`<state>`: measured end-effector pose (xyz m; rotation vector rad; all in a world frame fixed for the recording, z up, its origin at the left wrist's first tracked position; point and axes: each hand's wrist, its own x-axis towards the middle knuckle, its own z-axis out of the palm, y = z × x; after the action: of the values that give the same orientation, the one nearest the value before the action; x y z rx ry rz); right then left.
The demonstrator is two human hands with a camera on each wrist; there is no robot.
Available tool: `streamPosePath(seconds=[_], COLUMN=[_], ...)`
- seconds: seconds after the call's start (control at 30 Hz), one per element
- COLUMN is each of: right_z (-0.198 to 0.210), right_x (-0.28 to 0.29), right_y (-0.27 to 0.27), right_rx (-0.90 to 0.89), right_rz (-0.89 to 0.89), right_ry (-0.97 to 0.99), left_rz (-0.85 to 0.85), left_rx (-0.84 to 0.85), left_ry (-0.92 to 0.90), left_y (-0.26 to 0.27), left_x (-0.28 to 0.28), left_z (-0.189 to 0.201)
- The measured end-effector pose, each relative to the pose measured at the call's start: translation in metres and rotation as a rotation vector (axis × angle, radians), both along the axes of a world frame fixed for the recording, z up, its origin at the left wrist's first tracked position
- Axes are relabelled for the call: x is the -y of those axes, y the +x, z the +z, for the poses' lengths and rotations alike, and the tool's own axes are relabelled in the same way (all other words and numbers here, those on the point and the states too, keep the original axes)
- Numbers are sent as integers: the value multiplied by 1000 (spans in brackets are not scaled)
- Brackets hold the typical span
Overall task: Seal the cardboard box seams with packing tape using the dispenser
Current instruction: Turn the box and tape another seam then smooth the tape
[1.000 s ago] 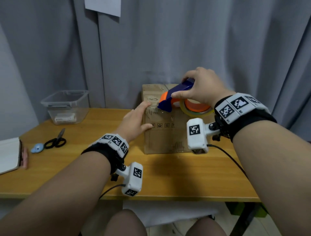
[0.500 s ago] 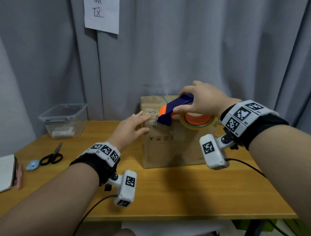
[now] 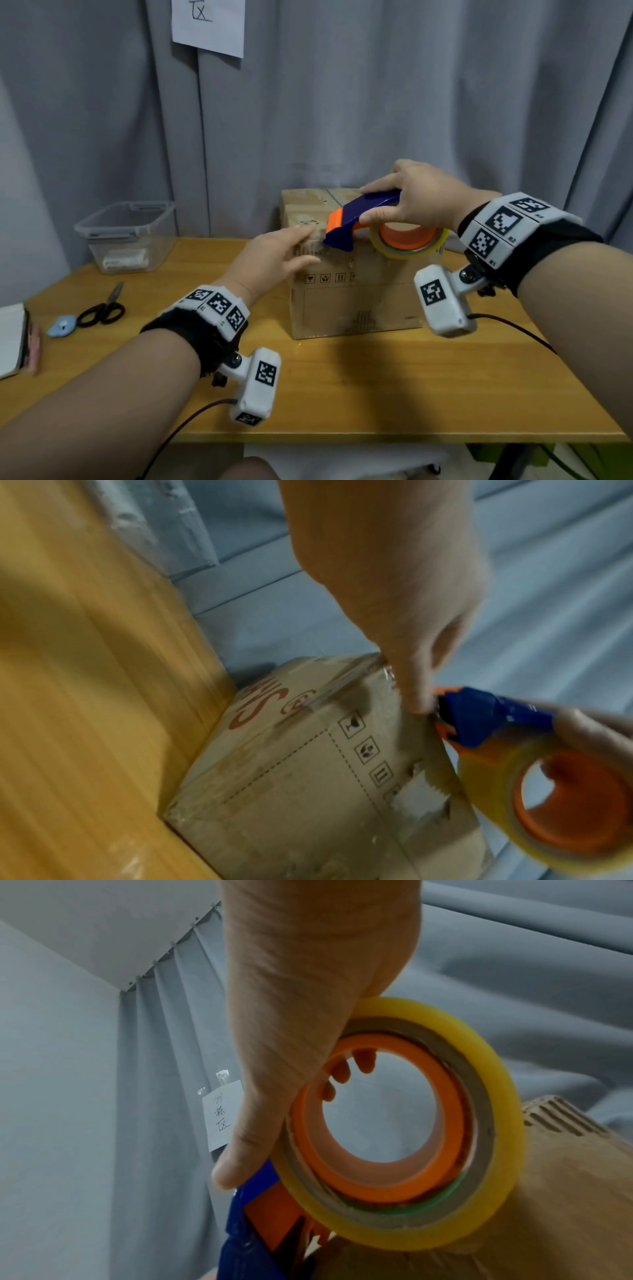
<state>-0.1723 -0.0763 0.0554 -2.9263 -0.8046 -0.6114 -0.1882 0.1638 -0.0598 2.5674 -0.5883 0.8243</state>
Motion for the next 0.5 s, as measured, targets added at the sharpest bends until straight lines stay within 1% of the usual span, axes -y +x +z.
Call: streamPosePath(seconds=[0.03,0.07,0.13,0.2,0.3,0.43,0.5], right_z=[2,4,8,12,14,11,16], right_x=[-1,-3,-5,-9,-22,-44,-49], right_y=[-1,-2,-7,-11,-14,-10,-6], right_rx=[-19,-39,-51,-19,3,22,26], right_rz=[-3,-6,-19,-18,28,80,95], right_ry=[-30,-74,-212,-314,-311,-306,-305], left_rz=[52,81,75,52,58,158,186], left_rx=[-25,-50,-78,-82,-56,-16,-17], left_ry=[71,101,91,113,103,89,52], left_y=[3,7,14,17,11,7,8], left_x=[3,4,4,-1,-15,-24,-24], left_z=[0,-1,-2,1,9,6,3])
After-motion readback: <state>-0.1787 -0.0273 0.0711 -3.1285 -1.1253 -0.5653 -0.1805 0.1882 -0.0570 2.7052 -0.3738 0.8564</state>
